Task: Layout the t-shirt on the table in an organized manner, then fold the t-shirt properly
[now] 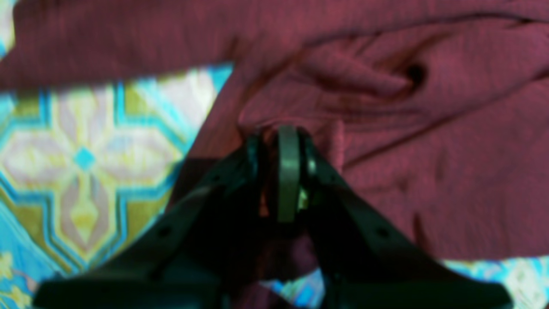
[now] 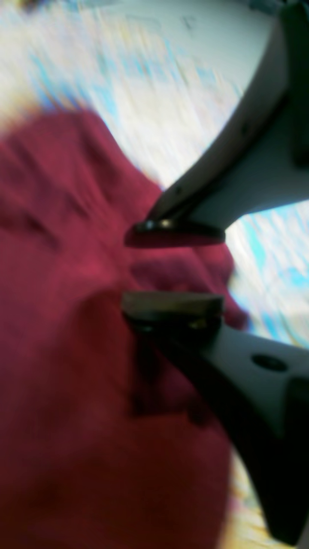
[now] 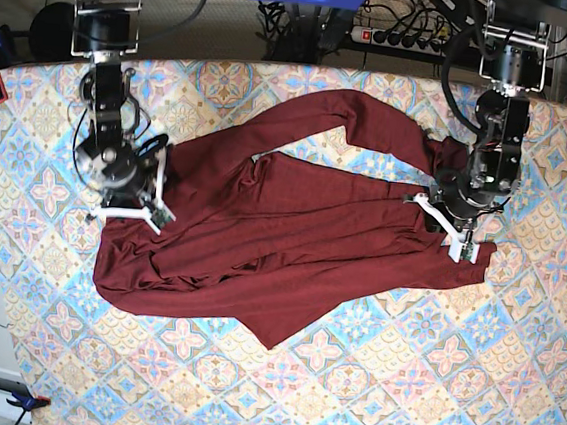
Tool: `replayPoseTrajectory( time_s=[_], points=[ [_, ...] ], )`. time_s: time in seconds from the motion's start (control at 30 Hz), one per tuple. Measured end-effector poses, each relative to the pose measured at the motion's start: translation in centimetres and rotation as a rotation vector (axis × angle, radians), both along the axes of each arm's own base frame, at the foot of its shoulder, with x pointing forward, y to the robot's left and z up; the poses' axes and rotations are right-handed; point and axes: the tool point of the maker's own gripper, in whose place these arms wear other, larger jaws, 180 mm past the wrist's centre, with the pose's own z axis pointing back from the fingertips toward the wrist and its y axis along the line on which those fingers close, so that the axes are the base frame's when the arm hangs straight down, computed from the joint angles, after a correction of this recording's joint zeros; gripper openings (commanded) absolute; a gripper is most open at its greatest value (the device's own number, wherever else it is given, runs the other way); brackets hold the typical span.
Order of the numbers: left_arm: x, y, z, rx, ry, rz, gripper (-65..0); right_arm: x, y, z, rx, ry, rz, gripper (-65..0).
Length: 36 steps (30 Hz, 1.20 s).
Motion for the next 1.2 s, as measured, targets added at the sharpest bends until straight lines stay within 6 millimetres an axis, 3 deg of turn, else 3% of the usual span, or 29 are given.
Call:
replayPoseTrajectory(
  time_s=[0.13,0.23,0.33,0.47,0.53,0.73,0.93,1.03,1.2],
  points=[
    [-1.3,-0.2,-0.7,0.069,-0.018,-0.085,-59.2,-1.1,1.2,-0.5,0.015,0.004,0.033,-48.5],
    [-2.2,0.0,-1.1,0.106,-0.01,-0.133,-59.2,-2.9,3.5,-2.0,0.064,0.064,0.087,-48.5],
    [-3.3,0.4,-1.4,0.119,-0.023,-0.151,-59.3,-3.3,5.3,-2.4,0.114,0.078,0.115,-48.5],
    [-4.6,1.3,-1.7,0.121,-0.018,-0.161,-60.6,-3.4,5.5,-3.3,0.115,0.098,0.125,-48.5],
    [-5.3,1.4,-1.9,0.118,-0.019,-0.16,-64.5,-3.5,5.3,-3.8,0.114,0.111,0.116,-48.5],
    [-7.2,1.9,-2.0,0.13,-0.017,-0.175,-65.0,-3.9,4.4,-4.7,0.131,0.156,0.087,-49.0],
    [-11.3,0.7,-1.9,0.156,0.012,-0.216,-65.0,-5.2,3.2,-5.2,0.169,0.149,0.091,-54.2],
    [-12.1,0.8,-2.1,0.156,0.021,-0.217,-65.0,-5.9,2.3,-5.3,0.166,0.159,0.097,-54.3],
    [-14.0,0.5,-2.2,0.138,-0.016,-0.212,-65.0,-7.2,-0.8,-5.3,0.208,0.153,0.002,-54.3]
  ],
)
